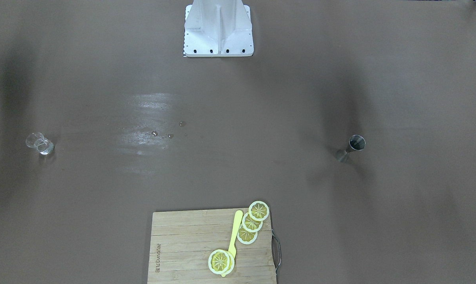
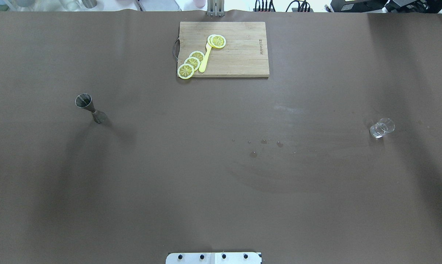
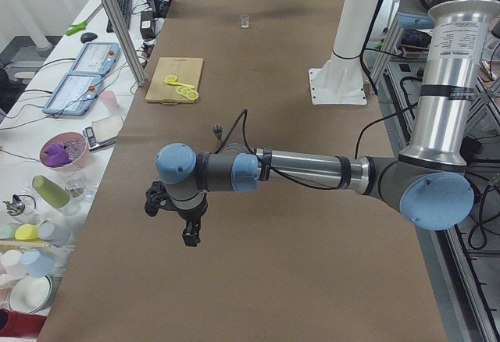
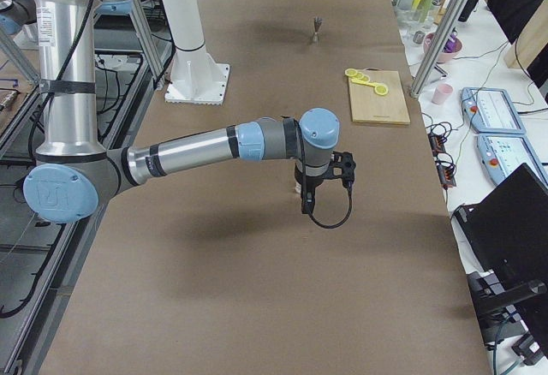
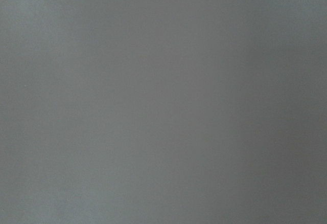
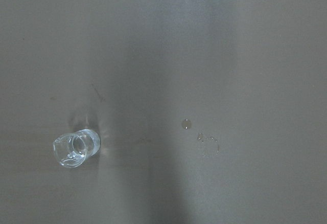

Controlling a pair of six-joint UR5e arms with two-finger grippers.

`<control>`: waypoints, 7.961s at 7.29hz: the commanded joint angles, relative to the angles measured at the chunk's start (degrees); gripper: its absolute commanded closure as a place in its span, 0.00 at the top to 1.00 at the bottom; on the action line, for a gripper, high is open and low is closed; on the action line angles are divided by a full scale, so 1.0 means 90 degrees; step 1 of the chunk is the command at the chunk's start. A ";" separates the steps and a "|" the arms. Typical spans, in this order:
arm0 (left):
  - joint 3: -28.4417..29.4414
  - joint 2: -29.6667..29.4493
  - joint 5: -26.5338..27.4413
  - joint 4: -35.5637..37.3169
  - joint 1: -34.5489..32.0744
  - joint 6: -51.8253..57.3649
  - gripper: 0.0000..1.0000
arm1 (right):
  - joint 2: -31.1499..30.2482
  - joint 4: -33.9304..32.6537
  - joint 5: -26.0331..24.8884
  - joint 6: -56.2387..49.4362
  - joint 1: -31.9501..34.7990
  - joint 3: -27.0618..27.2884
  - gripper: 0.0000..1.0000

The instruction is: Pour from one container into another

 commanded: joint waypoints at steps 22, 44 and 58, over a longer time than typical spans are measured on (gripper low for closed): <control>-0.1278 -0.1166 -0.0342 -0.0290 0.1528 -0.2765 0.98 | 0.0039 0.0000 0.0117 0.0000 -0.0010 0.0022 1.00; -0.2138 0.0198 1.0749 -0.4372 0.7203 -0.9927 0.98 | 0.0195 0.0576 0.0107 0.0000 -0.0994 0.0207 1.00; 0.0108 -0.0603 1.2520 -0.4275 0.8122 -1.0981 0.98 | -0.0676 0.9609 0.0165 -0.1143 -0.2296 -0.3161 1.00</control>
